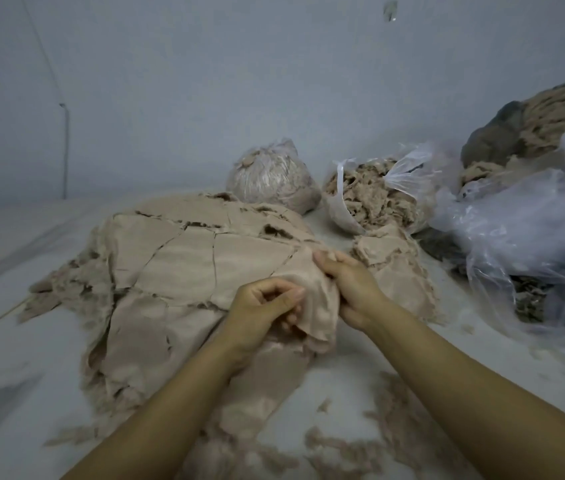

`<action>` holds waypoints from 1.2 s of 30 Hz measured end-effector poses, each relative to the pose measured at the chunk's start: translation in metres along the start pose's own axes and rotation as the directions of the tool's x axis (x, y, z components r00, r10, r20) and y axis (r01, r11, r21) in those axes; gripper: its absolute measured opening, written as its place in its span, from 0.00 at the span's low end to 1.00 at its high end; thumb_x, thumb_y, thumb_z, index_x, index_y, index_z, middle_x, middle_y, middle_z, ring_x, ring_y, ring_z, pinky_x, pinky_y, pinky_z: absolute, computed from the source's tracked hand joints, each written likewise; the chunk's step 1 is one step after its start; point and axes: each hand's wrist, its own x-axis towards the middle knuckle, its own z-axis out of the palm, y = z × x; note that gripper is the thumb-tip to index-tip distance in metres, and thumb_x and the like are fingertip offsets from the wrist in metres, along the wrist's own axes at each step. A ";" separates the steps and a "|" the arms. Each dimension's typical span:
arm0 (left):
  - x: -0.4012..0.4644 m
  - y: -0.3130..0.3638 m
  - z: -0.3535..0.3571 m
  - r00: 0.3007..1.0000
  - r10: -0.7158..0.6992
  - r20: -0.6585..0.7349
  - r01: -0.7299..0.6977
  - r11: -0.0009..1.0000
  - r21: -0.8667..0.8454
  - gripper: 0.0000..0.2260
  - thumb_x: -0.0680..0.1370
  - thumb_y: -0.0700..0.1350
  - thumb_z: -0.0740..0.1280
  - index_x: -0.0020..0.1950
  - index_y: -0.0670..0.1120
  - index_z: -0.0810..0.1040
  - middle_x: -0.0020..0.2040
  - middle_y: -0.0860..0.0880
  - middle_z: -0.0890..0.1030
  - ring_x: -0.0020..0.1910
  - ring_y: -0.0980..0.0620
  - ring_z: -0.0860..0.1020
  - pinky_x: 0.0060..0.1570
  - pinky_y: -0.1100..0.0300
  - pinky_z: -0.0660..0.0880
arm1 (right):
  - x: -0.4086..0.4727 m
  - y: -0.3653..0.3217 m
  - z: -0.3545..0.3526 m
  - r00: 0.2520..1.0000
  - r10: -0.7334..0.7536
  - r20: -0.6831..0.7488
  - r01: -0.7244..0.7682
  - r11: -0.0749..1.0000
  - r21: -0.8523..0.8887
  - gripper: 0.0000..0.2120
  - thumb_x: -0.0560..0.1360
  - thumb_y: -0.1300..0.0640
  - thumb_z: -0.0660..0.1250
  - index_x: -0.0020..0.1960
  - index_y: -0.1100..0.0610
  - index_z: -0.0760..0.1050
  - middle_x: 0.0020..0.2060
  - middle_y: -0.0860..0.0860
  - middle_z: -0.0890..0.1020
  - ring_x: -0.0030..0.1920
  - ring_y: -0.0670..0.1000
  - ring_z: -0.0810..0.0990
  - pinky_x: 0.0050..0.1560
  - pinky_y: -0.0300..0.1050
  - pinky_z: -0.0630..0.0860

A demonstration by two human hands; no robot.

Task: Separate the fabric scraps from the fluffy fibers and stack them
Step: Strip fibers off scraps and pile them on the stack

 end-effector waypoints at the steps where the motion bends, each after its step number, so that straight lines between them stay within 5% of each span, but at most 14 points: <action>1: 0.001 -0.001 -0.003 0.999 0.028 -0.023 -0.027 0.999 0.031 0.08 0.75 0.37 0.67 0.36 0.45 0.80 0.27 0.49 0.76 0.25 0.56 0.72 0.26 0.66 0.71 | -0.002 -0.004 -0.007 0.999 -0.010 0.033 0.008 0.999 0.050 0.15 0.78 0.57 0.64 0.60 0.66 0.75 0.51 0.61 0.83 0.49 0.57 0.83 0.51 0.50 0.81; 4: 0.013 0.005 -0.005 0.987 0.149 -0.064 -0.143 0.986 0.084 0.08 0.76 0.34 0.66 0.42 0.45 0.81 0.31 0.50 0.81 0.29 0.55 0.78 0.32 0.67 0.75 | -0.016 -0.001 -0.025 0.983 0.146 0.111 -0.150 0.988 0.029 0.20 0.74 0.51 0.65 0.61 0.62 0.77 0.55 0.60 0.82 0.55 0.57 0.82 0.55 0.51 0.79; 6: 0.023 0.008 -0.007 0.983 0.182 -0.017 -0.170 0.946 0.274 0.08 0.77 0.34 0.66 0.47 0.45 0.81 0.39 0.53 0.84 0.40 0.56 0.82 0.44 0.66 0.77 | -0.029 0.017 -0.036 0.935 0.319 0.155 -0.296 0.943 -0.152 0.09 0.74 0.54 0.67 0.51 0.55 0.82 0.40 0.56 0.84 0.39 0.52 0.83 0.38 0.41 0.77; 8: 0.028 0.002 -0.013 0.987 0.136 0.090 -0.163 0.826 0.539 0.08 0.77 0.38 0.66 0.52 0.48 0.81 0.47 0.55 0.83 0.50 0.59 0.80 0.54 0.68 0.73 | -0.038 0.024 -0.042 0.926 0.353 0.135 -0.311 0.915 -0.255 0.03 0.71 0.56 0.70 0.42 0.53 0.82 0.30 0.54 0.76 0.28 0.49 0.72 0.31 0.37 0.62; 10: 0.026 -0.005 -0.020 0.988 0.095 0.125 -0.153 0.766 0.625 0.09 0.78 0.41 0.66 0.56 0.50 0.81 0.53 0.57 0.81 0.55 0.64 0.77 0.56 0.75 0.69 | -0.036 0.020 -0.052 0.957 0.279 0.081 -0.267 0.955 -0.131 0.15 0.71 0.59 0.69 0.56 0.63 0.79 0.47 0.65 0.81 0.46 0.62 0.80 0.47 0.49 0.77; 12: 0.023 -0.010 -0.023 0.983 0.138 0.118 -0.182 0.755 0.629 0.11 0.78 0.44 0.66 0.60 0.51 0.79 0.57 0.59 0.78 0.57 0.70 0.73 0.56 0.79 0.65 | -0.037 0.011 -0.058 0.972 0.208 0.106 -0.216 0.973 0.074 0.22 0.73 0.61 0.63 0.65 0.69 0.72 0.62 0.66 0.76 0.63 0.64 0.75 0.64 0.62 0.72; 16: 0.023 -0.017 -0.023 0.953 0.284 0.111 -0.286 0.707 0.646 0.11 0.78 0.42 0.65 0.60 0.48 0.79 0.60 0.58 0.77 0.60 0.66 0.73 0.60 0.76 0.65 | -0.041 0.016 -0.062 0.961 0.196 0.195 -0.257 0.892 0.372 0.24 0.75 0.54 0.59 0.66 0.67 0.73 0.64 0.65 0.76 0.62 0.63 0.77 0.63 0.63 0.72; 18: 0.021 -0.023 -0.023 0.969 0.220 0.110 -0.238 0.726 0.645 0.11 0.80 0.43 0.63 0.61 0.49 0.78 0.61 0.58 0.76 0.61 0.65 0.72 0.60 0.76 0.64 | -0.043 0.026 -0.056 0.948 0.246 0.200 -0.305 0.882 0.358 0.25 0.76 0.51 0.59 0.64 0.67 0.75 0.63 0.65 0.76 0.61 0.63 0.78 0.62 0.61 0.73; 25: 0.022 -0.047 -0.020 0.991 0.116 0.068 -0.134 0.798 0.588 0.13 0.82 0.43 0.57 0.62 0.55 0.75 0.59 0.64 0.75 0.59 0.71 0.71 0.59 0.77 0.64 | -0.041 0.048 -0.026 0.905 0.374 0.204 -0.414 0.886 0.211 0.20 0.75 0.64 0.58 0.65 0.69 0.72 0.58 0.66 0.78 0.54 0.61 0.81 0.58 0.54 0.78; 29: 0.024 -0.047 -0.017 0.988 0.135 0.077 -0.155 0.797 0.585 0.15 0.82 0.43 0.57 0.59 0.63 0.73 0.56 0.68 0.76 0.56 0.72 0.73 0.55 0.76 0.68 | -0.033 0.046 -0.017 0.933 0.320 0.163 -0.343 0.928 0.144 0.15 0.73 0.64 0.62 0.58 0.65 0.78 0.47 0.61 0.82 0.46 0.56 0.82 0.55 0.50 0.78; 32: 0.022 -0.046 -0.017 0.984 0.145 0.102 -0.177 0.785 0.594 0.13 0.83 0.45 0.56 0.63 0.58 0.75 0.60 0.62 0.77 0.59 0.67 0.73 0.59 0.69 0.70 | -0.028 0.041 -0.020 0.974 0.227 0.022 -0.228 0.974 0.012 0.12 0.75 0.65 0.61 0.57 0.66 0.78 0.50 0.63 0.82 0.50 0.60 0.81 0.58 0.56 0.77; 36: 0.021 -0.044 -0.025 0.959 0.233 0.163 -0.266 0.534 0.803 0.17 0.82 0.48 0.56 0.70 0.49 0.71 0.68 0.61 0.66 0.69 0.65 0.60 0.67 0.78 0.47 | -0.025 0.017 -0.053 0.976 -0.063 -0.206 0.002 0.959 -0.284 0.12 0.77 0.61 0.62 0.52 0.71 0.77 0.41 0.59 0.83 0.43 0.58 0.79 0.48 0.51 0.75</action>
